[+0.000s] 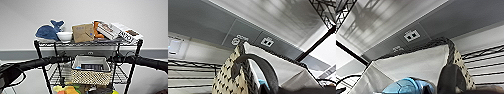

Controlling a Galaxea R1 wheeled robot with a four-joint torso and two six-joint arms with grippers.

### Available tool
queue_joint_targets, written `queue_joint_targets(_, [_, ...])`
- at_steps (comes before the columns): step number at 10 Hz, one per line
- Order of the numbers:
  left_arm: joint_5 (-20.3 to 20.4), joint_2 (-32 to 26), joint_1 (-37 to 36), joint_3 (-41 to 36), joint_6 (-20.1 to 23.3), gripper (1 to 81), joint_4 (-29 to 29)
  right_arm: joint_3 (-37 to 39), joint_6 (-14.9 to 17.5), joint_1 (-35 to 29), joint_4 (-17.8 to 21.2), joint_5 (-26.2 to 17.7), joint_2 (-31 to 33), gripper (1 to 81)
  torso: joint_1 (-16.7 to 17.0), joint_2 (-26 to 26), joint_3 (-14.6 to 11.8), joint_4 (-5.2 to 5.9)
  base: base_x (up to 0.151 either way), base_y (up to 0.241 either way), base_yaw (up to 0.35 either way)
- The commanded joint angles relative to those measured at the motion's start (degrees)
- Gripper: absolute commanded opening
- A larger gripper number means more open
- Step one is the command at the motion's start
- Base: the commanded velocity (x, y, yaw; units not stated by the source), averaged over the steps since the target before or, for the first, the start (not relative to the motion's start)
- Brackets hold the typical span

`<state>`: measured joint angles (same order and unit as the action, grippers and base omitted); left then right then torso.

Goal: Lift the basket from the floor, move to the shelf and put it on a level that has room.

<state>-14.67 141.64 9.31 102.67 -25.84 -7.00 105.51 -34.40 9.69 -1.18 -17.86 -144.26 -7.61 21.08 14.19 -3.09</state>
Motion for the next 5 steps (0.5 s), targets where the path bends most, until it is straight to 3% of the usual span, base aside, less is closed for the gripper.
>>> queue_joint_targets(1, [0.51,1.28,-11.82,3.68,0.0,1.0,1.28,6.36,0.12,-10.87,-0.75,0.64,-3.42,1.0,0.0,0.02,0.0,0.0,0.0,0.0,0.0])
queue_joint_targets(5, [-0.97,0.66,-11.02,3.86,0.0,1.0,1.28,9.09,0.21,-9.64,-0.75,0.02,-4.92,1.0,-0.02,-0.02,0.05,0.0,0.0,0.0,0.0])
